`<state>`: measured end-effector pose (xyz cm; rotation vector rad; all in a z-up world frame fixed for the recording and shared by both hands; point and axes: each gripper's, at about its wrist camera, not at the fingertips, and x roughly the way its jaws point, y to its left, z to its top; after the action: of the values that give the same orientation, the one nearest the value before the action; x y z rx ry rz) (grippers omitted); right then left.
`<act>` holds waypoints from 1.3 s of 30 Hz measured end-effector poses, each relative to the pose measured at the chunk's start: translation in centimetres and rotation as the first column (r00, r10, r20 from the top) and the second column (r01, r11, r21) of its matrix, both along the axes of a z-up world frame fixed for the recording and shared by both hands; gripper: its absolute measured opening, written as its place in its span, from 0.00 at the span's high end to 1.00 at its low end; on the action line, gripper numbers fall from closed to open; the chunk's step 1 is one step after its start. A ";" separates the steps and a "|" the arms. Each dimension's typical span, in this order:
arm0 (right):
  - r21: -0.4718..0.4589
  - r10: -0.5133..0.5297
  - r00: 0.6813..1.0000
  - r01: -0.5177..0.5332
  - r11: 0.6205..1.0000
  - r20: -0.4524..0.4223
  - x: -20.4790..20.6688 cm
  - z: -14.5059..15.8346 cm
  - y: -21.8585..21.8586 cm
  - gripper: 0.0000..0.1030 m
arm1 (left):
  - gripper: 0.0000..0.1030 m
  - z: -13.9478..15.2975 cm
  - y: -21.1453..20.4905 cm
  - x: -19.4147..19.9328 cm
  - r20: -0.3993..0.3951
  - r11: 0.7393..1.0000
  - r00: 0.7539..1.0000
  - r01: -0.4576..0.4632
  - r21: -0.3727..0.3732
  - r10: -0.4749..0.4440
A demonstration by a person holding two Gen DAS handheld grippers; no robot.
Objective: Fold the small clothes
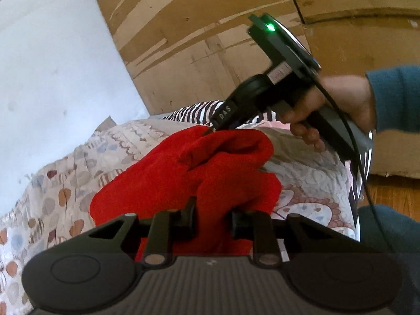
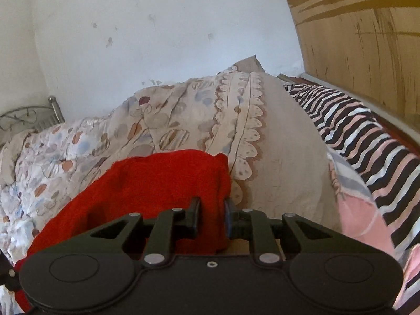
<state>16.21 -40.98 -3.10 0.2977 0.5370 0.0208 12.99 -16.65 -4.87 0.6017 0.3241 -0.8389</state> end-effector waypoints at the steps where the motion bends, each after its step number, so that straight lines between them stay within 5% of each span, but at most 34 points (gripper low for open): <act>1: 0.005 0.000 1.000 0.000 1.000 0.008 0.0 0.0 0.2 0.79 | 0.73 0.1 0.2 0.1 -0.005 1.000 1.000 -0.004 -0.003 0.004; 10: -0.062 0.042 0.999 -0.041 0.997 0.012 1.1 -0.4 2.1 0.74 | 0.73 -1.1 1.3 -1.5 0.073 0.996 0.995 -0.074 0.044 0.071; 14: -0.086 0.020 0.999 -0.017 0.996 0.030 0.7 0.0 2.3 0.67 | 0.68 -0.1 1.5 -1.3 0.014 0.998 0.997 -0.070 -0.005 0.070; 20: -0.125 0.008 1.000 -0.005 0.992 0.022 -0.6 1.0 2.5 0.19 | 0.42 0.9 3.7 -1.1 -0.123 0.993 0.992 -0.037 -0.112 0.024; 23: -0.134 0.013 1.000 -0.010 0.991 0.027 -0.9 2.0 3.0 0.00 | 0.09 2.1 5.7 -0.7 -0.210 0.972 0.978 -0.064 -0.225 0.015; 24: -0.137 0.010 0.999 -0.005 0.990 0.032 -0.9 2.3 3.2 0.01 | 0.00 2.4 6.5 -0.6 -0.223 0.959 0.974 -0.098 -0.266 0.038; 27: -0.148 0.017 1.000 -0.013 0.989 0.024 -0.5 3.0 4.2 0.01 | 0.00 3.2 8.3 0.1 -0.256 0.928 0.960 -0.190 -0.319 0.109; 30: -0.185 0.008 1.000 -0.005 0.983 0.014 0.1 2.9 5.4 0.01 | 0.00 3.5 10.0 1.9 -0.317 0.885 0.924 -0.322 -0.337 0.216; 33: -0.181 -0.043 0.999 0.042 0.983 0.001 0.2 2.3 6.1 0.01 | 0.00 3.6 11.5 4.4 -0.434 0.815 0.841 -0.480 -0.324 0.323; 36: -0.090 -0.049 0.999 0.050 0.995 0.009 0.1 2.0 5.8 0.01 | 0.00 3.5 12.7 6.7 -0.560 0.757 0.770 -0.554 -0.347 0.306; 39: -0.081 -0.073 0.997 0.073 0.994 -0.003 1.2 3.0 6.1 0.01 | 0.00 2.9 12.7 8.2 -0.602 0.729 0.720 -0.610 -0.311 0.346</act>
<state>17.40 -34.90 -0.05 0.2385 0.5309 -0.0726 21.17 -3.91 -2.00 -0.2207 0.6976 -0.4969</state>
